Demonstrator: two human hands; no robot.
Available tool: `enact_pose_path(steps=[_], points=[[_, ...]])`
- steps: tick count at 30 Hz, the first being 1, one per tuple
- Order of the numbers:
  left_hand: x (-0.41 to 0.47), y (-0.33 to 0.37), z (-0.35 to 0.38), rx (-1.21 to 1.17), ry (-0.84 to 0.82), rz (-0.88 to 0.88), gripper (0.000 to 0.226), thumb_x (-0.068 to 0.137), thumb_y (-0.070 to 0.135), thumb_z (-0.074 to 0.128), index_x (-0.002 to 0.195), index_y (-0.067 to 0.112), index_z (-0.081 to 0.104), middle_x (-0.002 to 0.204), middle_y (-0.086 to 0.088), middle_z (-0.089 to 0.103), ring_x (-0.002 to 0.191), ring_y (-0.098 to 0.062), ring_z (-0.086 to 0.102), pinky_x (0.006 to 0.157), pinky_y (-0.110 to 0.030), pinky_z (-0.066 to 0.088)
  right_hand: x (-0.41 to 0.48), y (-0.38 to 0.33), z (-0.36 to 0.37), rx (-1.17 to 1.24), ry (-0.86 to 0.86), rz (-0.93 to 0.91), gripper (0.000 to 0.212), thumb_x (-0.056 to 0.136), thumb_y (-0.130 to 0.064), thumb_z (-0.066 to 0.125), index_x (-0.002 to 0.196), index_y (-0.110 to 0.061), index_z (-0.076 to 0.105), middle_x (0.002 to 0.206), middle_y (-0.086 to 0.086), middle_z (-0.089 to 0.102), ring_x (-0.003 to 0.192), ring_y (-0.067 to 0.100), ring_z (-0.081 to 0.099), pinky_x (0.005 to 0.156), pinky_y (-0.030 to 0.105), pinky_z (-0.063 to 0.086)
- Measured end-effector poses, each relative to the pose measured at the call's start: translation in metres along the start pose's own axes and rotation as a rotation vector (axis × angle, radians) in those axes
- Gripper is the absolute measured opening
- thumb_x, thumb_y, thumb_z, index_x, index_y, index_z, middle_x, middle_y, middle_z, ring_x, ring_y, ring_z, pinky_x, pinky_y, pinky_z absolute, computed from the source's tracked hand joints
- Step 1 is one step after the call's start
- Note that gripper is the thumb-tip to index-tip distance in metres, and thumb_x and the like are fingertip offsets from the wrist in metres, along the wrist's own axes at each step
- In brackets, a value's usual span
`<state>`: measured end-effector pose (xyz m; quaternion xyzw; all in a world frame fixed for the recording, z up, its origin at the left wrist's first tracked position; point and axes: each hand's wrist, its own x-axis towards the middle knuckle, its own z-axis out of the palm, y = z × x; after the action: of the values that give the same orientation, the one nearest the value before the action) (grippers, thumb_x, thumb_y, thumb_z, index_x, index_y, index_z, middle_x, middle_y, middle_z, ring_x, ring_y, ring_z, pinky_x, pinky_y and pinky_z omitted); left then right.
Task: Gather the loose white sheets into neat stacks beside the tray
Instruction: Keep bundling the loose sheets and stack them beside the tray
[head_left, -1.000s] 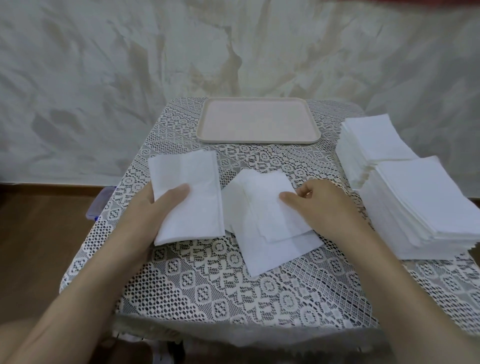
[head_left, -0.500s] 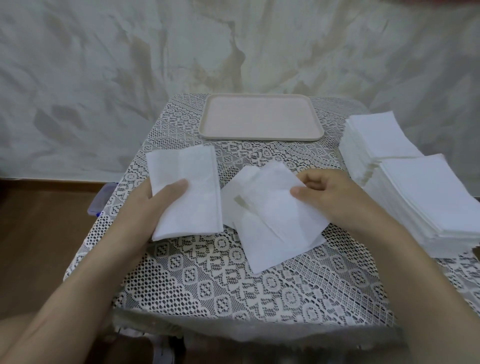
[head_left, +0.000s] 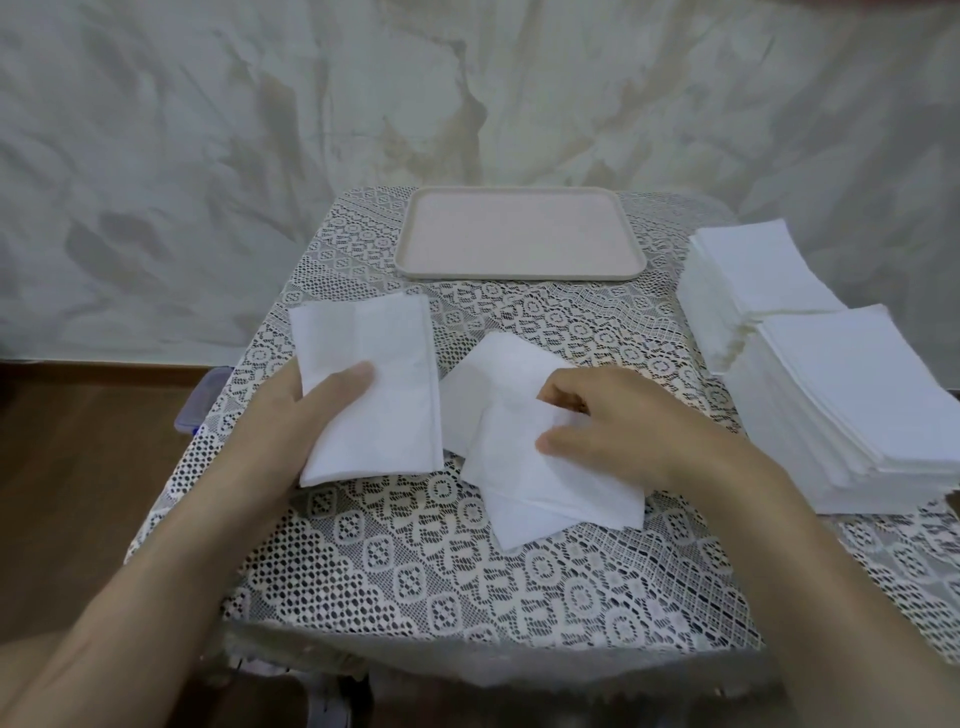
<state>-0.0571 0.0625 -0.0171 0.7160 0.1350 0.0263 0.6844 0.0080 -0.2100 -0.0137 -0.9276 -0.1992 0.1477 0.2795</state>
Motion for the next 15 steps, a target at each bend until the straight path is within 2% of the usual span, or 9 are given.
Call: enact_pose_path(steps=[3,5,7,9,11,13,15], points=[[0.0,0.0,-0.001,-0.005,-0.006,0.0,0.028,0.091,0.037,0.065,0.118,0.027,0.068,0.104,0.006,0.082,0.089,-0.013,0.079,0.069,-0.028,0.058,-0.001,0.003,-0.008,0.017,-0.082,0.013,0.019,0.088,-0.033,0.075,0.087,-0.015,0.068,0.078,-0.001,0.062,0.069,0.015,0.056,0.063,0.03,0.041],[0.0,0.0,-0.002,-0.022,0.004,-0.004,0.024,0.097,0.034,0.063,0.12,0.027,0.067,0.105,0.006,0.081,0.091,-0.013,0.079,0.071,-0.03,0.058,-0.004,0.005,-0.012,0.168,-0.131,0.006,0.022,0.092,-0.03,0.074,0.093,-0.009,0.069,0.085,0.011,0.069,0.07,0.024,0.064,0.066,0.033,0.046],[0.001,0.0,-0.002,-0.033,0.018,-0.01,0.024,0.1,0.033,0.062,0.122,0.028,0.066,0.107,0.006,0.081,0.093,-0.014,0.079,0.076,-0.033,0.056,-0.008,0.004,-0.016,0.396,-0.055,0.014,0.015,0.095,-0.025,0.072,0.103,-0.012,0.072,0.095,0.006,0.077,0.082,0.025,0.075,0.072,0.034,0.053],[0.001,-0.001,-0.002,-0.047,0.027,-0.013,0.026,0.102,0.034,0.06,0.126,0.028,0.065,0.11,0.005,0.081,0.095,-0.014,0.078,0.077,-0.035,0.055,-0.007,0.003,-0.016,0.557,0.05,0.06,0.015,0.097,-0.022,0.068,0.111,-0.02,0.073,0.098,-0.005,0.079,0.088,0.015,0.076,0.079,0.035,0.058],[0.001,-0.001,-0.002,-0.057,0.024,-0.014,0.027,0.104,0.034,0.057,0.129,0.029,0.063,0.113,0.005,0.08,0.096,-0.015,0.078,0.077,-0.035,0.055,-0.004,0.007,-0.012,0.49,0.082,0.087,0.013,0.097,-0.024,0.068,0.109,-0.023,0.074,0.096,-0.011,0.079,0.088,0.009,0.075,0.083,0.039,0.059],[0.002,-0.002,-0.002,-0.063,0.021,-0.015,0.026,0.105,0.033,0.055,0.13,0.031,0.063,0.112,0.006,0.08,0.097,-0.014,0.078,0.074,-0.032,0.056,-0.003,0.009,-0.005,0.318,0.059,0.101,0.016,0.093,-0.034,0.068,0.102,-0.024,0.076,0.094,-0.011,0.079,0.089,0.012,0.075,0.087,0.047,0.06],[0.003,-0.002,-0.002,-0.068,0.029,-0.015,0.025,0.105,0.031,0.054,0.129,0.031,0.063,0.111,0.007,0.08,0.097,-0.015,0.078,0.073,-0.031,0.057,-0.002,0.01,-0.002,0.273,0.062,0.125,0.02,0.089,-0.039,0.067,0.099,-0.025,0.076,0.092,-0.01,0.078,0.088,0.015,0.075,0.085,0.05,0.06]])
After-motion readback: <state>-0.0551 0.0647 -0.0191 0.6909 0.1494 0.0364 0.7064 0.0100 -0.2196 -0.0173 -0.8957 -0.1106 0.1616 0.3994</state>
